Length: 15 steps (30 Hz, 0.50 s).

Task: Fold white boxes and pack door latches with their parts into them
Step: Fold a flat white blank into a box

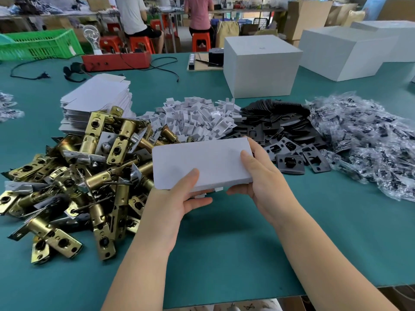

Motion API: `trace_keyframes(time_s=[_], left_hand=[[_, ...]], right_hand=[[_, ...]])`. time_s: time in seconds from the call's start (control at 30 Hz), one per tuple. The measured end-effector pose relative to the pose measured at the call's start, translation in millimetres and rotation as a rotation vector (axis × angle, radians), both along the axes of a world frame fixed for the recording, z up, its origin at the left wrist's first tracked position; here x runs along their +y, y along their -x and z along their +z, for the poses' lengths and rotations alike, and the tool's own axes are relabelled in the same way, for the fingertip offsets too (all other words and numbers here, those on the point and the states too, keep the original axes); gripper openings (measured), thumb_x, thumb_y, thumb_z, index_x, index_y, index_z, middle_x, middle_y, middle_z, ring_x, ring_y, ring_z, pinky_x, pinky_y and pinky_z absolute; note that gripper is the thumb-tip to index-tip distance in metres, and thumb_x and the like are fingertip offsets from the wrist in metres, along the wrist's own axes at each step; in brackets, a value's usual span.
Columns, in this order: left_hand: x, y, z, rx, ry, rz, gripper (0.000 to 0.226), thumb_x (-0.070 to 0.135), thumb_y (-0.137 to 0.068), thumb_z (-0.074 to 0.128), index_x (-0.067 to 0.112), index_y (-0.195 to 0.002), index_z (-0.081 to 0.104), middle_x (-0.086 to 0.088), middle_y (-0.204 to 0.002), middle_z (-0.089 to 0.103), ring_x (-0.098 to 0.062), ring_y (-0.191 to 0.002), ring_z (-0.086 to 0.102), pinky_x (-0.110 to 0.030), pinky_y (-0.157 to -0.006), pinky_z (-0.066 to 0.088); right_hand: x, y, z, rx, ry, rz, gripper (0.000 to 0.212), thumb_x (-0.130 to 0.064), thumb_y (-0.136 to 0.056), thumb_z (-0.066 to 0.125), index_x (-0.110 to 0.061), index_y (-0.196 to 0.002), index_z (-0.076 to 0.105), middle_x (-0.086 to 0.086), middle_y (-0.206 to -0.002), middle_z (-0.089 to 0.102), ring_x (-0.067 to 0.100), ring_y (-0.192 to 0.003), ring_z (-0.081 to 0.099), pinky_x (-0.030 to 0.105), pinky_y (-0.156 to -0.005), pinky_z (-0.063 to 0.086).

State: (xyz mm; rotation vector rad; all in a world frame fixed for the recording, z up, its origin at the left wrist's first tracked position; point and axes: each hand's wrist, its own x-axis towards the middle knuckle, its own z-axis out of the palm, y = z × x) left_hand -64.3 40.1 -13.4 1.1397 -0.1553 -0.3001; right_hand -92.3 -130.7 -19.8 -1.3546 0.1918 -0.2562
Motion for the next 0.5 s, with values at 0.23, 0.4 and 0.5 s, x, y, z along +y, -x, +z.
trace_keyframes(time_s=[0.23, 0.4, 0.5], left_hand=[[0.3, 6.2, 5.3, -0.473, -0.173, 0.026, 0.076, 0.029, -0.062, 0.081, 0.043, -0.13, 0.049, 0.018, -0.133, 0.055, -0.015, -0.109, 0.064, -0.029, -0.075, 0.059], [-18.2, -6.0, 30.8, -0.791, -0.546, -0.236, 0.082, 0.034, -0.069, 0.082, 0.053, -0.137, 0.038, 0.034, -0.134, 0.05, 0.005, -0.124, 0.049, -0.011, -0.096, 0.044], [-32.7, -10.7, 41.2, -0.855, -0.561, -0.311, 0.045, 0.017, -0.076, 0.081, 0.045, -0.106, 0.063, 0.032, -0.095, 0.067, 0.01, -0.089, 0.063, -0.002, -0.074, 0.043]], right_hand=[[-20.6, -4.0, 9.5, 0.355, -0.364, -0.228, 0.014, -0.019, -0.092, 0.048, -0.009, -0.096, 0.057, 0.006, -0.073, 0.06, 0.012, -0.042, 0.052, 0.015, -0.03, 0.032], [-22.0, 9.9, 20.5, 0.361, -0.523, 0.085, 0.024, -0.019, -0.043, 0.066, -0.006, -0.063, 0.062, 0.01, -0.049, 0.059, 0.008, -0.026, 0.044, 0.01, -0.025, 0.027], [-25.0, 8.4, 16.8, 0.376, -0.199, 0.122, 0.016, -0.013, -0.084, 0.052, -0.004, -0.091, 0.063, 0.002, -0.057, 0.064, 0.011, -0.038, 0.056, 0.016, -0.034, 0.035]])
